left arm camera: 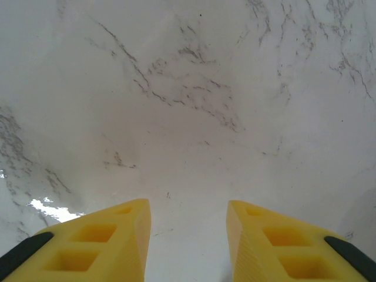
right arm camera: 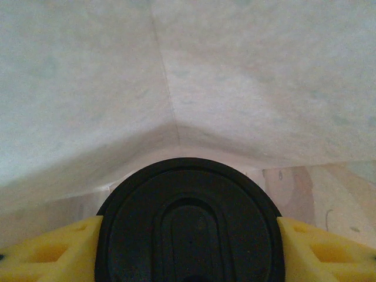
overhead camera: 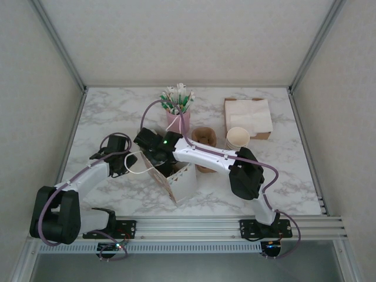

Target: Pack the takeout coffee

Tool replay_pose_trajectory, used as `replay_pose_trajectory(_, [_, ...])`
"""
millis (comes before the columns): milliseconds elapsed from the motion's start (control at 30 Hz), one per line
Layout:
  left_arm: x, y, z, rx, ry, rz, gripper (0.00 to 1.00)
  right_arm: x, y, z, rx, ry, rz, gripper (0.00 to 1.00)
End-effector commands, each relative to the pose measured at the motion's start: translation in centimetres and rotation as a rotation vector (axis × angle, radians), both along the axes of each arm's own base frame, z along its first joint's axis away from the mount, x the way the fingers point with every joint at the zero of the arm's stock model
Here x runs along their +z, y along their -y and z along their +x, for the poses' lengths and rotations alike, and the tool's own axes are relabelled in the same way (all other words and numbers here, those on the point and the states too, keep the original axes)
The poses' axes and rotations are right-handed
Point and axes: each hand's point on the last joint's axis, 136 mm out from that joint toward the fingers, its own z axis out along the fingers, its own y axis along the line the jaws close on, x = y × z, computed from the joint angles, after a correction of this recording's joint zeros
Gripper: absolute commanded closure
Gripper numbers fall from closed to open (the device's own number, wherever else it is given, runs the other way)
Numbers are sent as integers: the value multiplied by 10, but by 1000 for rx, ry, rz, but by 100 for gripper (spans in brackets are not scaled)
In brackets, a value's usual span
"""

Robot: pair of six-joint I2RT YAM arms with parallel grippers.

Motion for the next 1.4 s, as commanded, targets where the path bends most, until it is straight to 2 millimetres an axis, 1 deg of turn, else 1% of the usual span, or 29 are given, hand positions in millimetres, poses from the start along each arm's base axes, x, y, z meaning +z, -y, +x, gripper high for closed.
replay_pose_trajectory(0, [8, -1, -2, 13, 8, 7, 61, -71, 69, -63, 15, -275, -367, 45])
replay_pose_trajectory(133, [12, -2, -2, 15, 20, 14, 61, -41, 56, -49, 11, -202, -309, 41])
replay_pose_trajectory(233, [16, -3, -3, 21, 29, 17, 61, -19, 48, -41, 4, -150, -266, 34])
replay_pose_trajectory(333, [20, -4, -3, 23, 36, 21, 61, 1, 43, -33, -9, -106, -222, 29])
replay_pose_trajectory(400, [22, -5, -2, 26, 42, 24, 61, 12, 41, -30, -12, -82, -196, 25])
replay_pose_trajectory(467, [23, -4, -2, 25, 46, 21, 61, 19, 39, -28, -16, -67, -174, 24])
replay_pose_trajectory(600, [26, -5, -1, 26, 50, 21, 61, 23, 38, -26, -25, -55, -159, 21])
replay_pose_trajectory(667, [27, -5, -1, 29, 54, 21, 61, 24, 37, -25, -29, -51, -150, 21])
replay_pose_trajectory(767, [29, -5, -1, 29, 60, 20, 61, 31, 35, -23, -40, -33, -121, 20])
replay_pose_trajectory(967, [40, -2, 2, 21, 94, 8, 62, 43, 32, -21, -50, -7, -62, 15])
replay_pose_trajectory(1133, [60, -1, 3, 13, 159, 4, 61, 45, 33, -20, -59, 2, -57, 13])
replay_pose_trajectory(1367, [89, 0, 3, -8, 249, -2, 60, 51, 34, -19, -67, 15, -38, 7])
